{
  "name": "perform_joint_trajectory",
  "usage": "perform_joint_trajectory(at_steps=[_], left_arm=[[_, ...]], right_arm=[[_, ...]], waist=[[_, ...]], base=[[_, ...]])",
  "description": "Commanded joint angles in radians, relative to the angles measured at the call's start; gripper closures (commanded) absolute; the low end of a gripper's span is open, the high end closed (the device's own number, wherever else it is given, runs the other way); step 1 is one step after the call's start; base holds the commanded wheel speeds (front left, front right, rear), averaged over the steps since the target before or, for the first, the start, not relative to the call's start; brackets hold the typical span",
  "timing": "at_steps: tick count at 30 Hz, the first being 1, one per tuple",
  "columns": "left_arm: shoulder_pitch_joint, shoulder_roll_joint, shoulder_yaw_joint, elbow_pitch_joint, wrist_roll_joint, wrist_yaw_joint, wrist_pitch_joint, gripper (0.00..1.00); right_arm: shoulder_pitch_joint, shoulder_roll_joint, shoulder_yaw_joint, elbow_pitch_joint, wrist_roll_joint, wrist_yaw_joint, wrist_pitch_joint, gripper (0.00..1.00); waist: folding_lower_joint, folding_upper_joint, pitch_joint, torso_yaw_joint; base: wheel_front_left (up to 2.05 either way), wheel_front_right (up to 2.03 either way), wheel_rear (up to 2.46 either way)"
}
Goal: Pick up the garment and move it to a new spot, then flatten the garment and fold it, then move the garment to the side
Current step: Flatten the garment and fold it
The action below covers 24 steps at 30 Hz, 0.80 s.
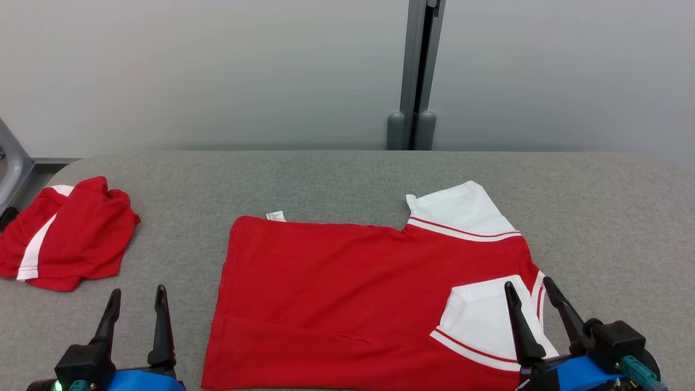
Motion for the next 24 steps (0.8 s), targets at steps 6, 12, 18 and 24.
perform_joint_trajectory(at_steps=[6,12,18,24], left_arm=[[-0.013,0.011,-0.007,-0.02,-0.009,-0.005,0.022,0.0],[-0.009,0.015,-0.009,-0.021,-0.015,0.005,0.031,0.0],[-0.006,0.017,-0.012,-0.018,-0.018,0.01,0.028,0.0],[-0.005,0.021,-0.016,-0.013,-0.022,0.015,0.025,0.0]], right_arm=[[0.009,0.001,0.001,-0.016,0.003,0.0,0.019,0.0],[0.011,0.001,-0.002,-0.031,0.005,0.0,0.034,0.0],[0.017,0.001,-0.009,-0.042,0.007,0.0,0.041,0.0],[0.02,0.001,-0.009,-0.042,0.007,0.0,0.046,0.0]], waist=[[0.0,-0.0001,-0.005,0.001],[0.0,-0.0001,-0.009,-0.005],[0.0,-0.0001,-0.012,-0.009],[0.0,-0.0001,-0.013,-0.013]], base=[[0.0,0.0,0.0],[0.0,0.0,0.0],[0.0,0.0,0.0],[0.0,0.0,0.0]])
